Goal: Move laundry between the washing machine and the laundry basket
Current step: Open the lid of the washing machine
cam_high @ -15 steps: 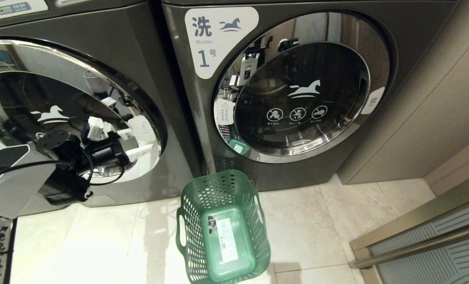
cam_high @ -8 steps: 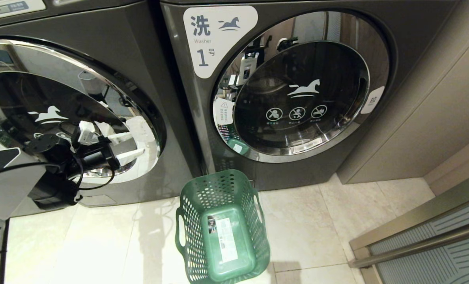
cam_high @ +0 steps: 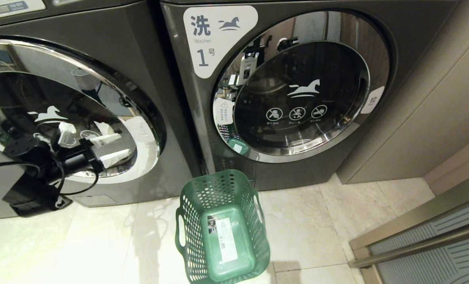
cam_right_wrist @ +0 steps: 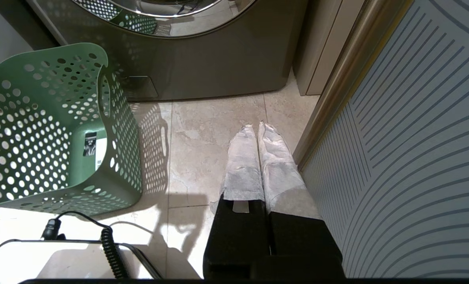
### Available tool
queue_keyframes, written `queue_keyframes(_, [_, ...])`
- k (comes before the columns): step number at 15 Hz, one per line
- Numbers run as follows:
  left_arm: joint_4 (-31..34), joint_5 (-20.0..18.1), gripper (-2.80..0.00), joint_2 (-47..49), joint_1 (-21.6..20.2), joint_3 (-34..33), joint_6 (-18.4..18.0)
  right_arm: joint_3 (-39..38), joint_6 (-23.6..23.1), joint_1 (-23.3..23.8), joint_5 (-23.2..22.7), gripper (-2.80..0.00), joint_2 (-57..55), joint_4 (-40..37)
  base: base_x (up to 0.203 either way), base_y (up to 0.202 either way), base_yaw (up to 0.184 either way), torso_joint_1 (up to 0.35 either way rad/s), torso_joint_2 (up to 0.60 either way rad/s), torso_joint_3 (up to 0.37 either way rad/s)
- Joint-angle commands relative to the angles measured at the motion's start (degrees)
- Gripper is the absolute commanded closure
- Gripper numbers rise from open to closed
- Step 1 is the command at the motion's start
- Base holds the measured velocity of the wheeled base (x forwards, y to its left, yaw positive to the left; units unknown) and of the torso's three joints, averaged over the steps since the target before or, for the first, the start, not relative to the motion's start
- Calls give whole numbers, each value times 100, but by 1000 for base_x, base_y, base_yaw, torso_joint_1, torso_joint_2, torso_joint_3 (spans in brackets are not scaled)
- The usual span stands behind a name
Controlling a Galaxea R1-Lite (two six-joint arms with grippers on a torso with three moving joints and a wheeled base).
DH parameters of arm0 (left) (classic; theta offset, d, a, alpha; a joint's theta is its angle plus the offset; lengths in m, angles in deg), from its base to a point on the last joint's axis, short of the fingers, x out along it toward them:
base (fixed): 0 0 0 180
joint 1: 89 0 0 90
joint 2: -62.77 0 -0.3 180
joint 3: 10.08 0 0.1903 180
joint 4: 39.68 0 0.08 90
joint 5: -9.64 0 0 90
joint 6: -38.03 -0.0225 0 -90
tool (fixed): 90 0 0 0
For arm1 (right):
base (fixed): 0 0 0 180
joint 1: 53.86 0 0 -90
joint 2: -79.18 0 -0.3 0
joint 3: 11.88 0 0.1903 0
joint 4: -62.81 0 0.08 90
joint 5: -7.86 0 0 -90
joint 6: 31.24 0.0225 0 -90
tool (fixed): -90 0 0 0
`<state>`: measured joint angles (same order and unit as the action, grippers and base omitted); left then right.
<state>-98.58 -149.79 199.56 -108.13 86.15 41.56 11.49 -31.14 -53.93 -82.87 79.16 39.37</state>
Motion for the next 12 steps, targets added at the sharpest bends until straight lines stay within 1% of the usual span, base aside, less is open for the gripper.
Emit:
queue_keyframes(1, [-76,-48,-280,-851,-175,-1011,2,0,-3,-1,-6,0,2,-1,0,0,0,0,0,0])
queue_keyframes(3, [-113,-59,-280,-1981,-420,-2378,1,0,-1,-1,1,0,2,-1,0,0,0,0,0,0])
queue_keyframes(4, [-109,-62,-280,-2677,-612,-3036,3,0,-1,-1,3,0,2,-1,0,0,0,0,0,0])
queue_keyframes(5, [-34,-60,-280,-3330,-886,-3478,7,0,-1,-1,-6,0,2,-1,0,0,0,0,0,0])
queue_keyframes(6, [159,-58,-280,-3934,-1327,-3698,13,0,-1,-1,-6,0,2,2,0,0,0,0,0,0])
queue_keyframes(7, [445,-54,-280,-4467,-2030,-3828,22,0,-1,-1,0,0,2,-1,0,0,0,0,0,0])
queue_keyframes(8, [719,-51,-280,-4879,-2876,-3889,66,0,-1,-1,-6,0,2,-1,0,0,0,0,0,0])
queue_keyframes(9, [917,-42,-280,-5285,-3671,-3898,187,0,-1,-1,-5,0,2,-1,0,0,0,0,0,0])
queue_keyframes(10, [1065,11,-280,-5761,-4494,-3857,460,0,-1,-1,1,0,2,5,0,0,0,0,0,0])
queue_keyframes(11, [1166,131,-280,-6367,-5187,-3774,922,0,-1,-1,-6,0,2,-1,0,0,0,0,0,0])
queue_keyframes(12, [1193,320,-280,-6934,-5628,-3624,1536,0,-1,-1,-6,0,2,-1,0,0,0,0,0,0])
